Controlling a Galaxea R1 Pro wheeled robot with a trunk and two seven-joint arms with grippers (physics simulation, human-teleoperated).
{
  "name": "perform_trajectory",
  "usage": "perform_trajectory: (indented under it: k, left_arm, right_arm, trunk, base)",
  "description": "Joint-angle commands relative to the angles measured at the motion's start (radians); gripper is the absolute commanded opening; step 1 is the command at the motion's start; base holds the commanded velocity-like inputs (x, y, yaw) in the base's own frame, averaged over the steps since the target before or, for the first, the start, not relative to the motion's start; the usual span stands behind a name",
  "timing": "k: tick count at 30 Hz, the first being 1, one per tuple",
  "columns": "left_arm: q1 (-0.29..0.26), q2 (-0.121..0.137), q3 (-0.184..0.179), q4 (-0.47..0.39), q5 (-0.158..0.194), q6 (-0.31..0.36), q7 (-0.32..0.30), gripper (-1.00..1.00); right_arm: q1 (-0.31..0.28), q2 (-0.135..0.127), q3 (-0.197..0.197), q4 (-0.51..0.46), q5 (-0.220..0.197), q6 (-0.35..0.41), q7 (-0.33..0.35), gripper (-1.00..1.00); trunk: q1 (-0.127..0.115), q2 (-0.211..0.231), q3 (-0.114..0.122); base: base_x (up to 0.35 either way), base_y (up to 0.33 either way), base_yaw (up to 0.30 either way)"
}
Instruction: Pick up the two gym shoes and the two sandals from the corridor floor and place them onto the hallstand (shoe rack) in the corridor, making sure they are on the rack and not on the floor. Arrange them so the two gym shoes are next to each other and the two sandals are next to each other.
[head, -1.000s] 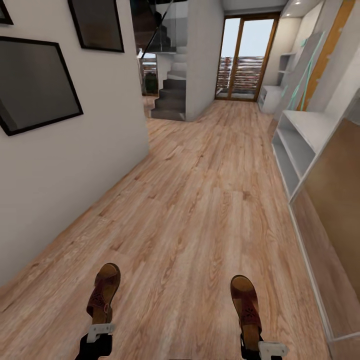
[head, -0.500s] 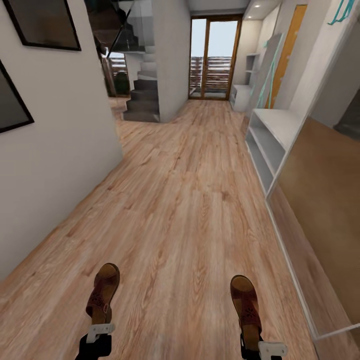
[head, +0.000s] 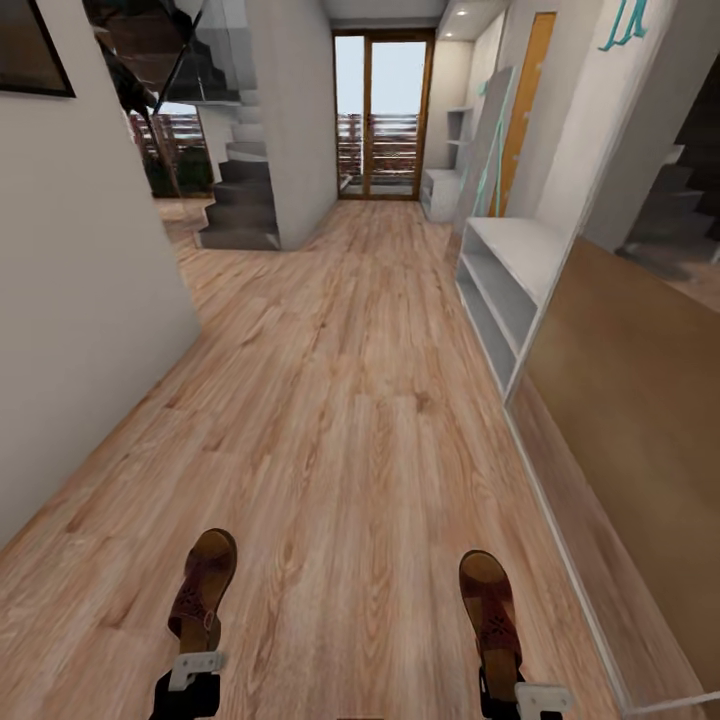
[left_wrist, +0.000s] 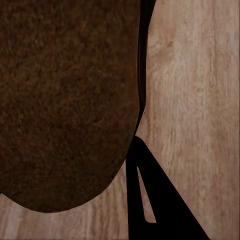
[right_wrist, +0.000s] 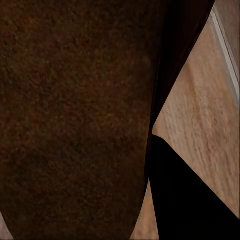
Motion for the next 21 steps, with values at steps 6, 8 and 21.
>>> perform_trajectory:
  k: [6, 8, 21]
  left_arm:
    - [-0.001, -0.001, 0.008, -0.001, -0.007, -0.004, -0.005, -1.00]
    - [-0.001, -0.001, 0.008, -0.001, -0.007, -0.004, -0.005, -1.00]
    - [-0.001, 0.000, 0.009, -0.001, -0.007, -0.005, -0.001, -1.00]
  right_arm:
    - [0.000, 0.001, -0.001, 0.001, 0.009, -0.002, -0.005, -1.00]
    - [0.000, 0.001, -0.001, 0.000, 0.009, -0.002, -0.005, -1.00]
    - [-0.001, 0.001, -0.001, 0.000, 0.008, -0.002, -0.005, -1.00]
  trunk:
    - [0.000, 0.000, -0.001]
    - [0.000, 0.000, -0.001]
    - [0.000, 0.000, 0.003]
  base:
    - [0.339, 0.029, -0.010]
    - [0.339, 0.082, -0.002]
    - [0.339, 0.114, 0.000]
